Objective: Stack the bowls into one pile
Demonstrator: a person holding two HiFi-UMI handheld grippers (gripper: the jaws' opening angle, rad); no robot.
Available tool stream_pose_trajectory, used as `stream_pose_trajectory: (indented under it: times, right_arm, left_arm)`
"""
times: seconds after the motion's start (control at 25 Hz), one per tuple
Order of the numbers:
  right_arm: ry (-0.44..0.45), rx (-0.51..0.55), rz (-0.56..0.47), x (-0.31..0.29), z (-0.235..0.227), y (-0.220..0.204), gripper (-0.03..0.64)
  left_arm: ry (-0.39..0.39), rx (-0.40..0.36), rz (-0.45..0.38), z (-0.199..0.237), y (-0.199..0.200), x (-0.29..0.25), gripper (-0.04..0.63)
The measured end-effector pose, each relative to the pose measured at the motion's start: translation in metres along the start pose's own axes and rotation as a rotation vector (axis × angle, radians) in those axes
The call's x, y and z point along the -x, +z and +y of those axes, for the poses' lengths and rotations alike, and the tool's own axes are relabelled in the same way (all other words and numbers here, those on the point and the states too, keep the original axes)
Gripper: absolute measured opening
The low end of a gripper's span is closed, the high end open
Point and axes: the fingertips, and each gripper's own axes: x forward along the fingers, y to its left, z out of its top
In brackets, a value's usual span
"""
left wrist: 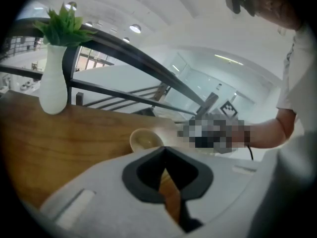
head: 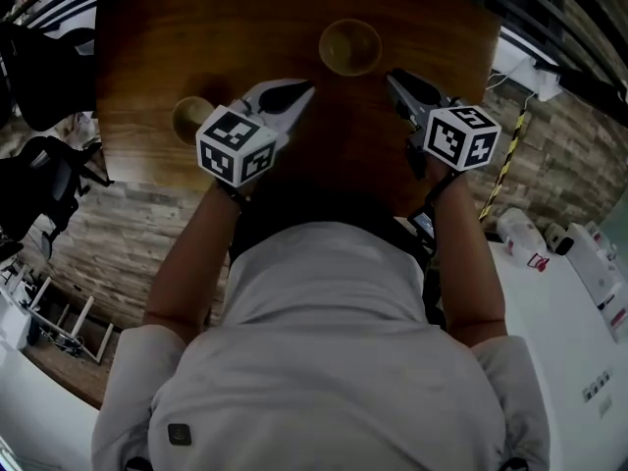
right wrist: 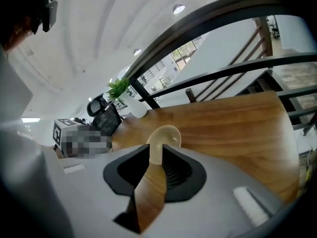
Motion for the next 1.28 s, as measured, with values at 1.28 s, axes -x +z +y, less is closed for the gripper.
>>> stream_pose_trajectory:
  times: [1.28]
  right_arm:
    - [-0.08, -0.027, 0.109, -0.065, -0.061, -0.015, 0.014]
  left_arm:
    - [-0.012, 0.067, 0.037, 0.034, -0.019, -0.041, 0.005]
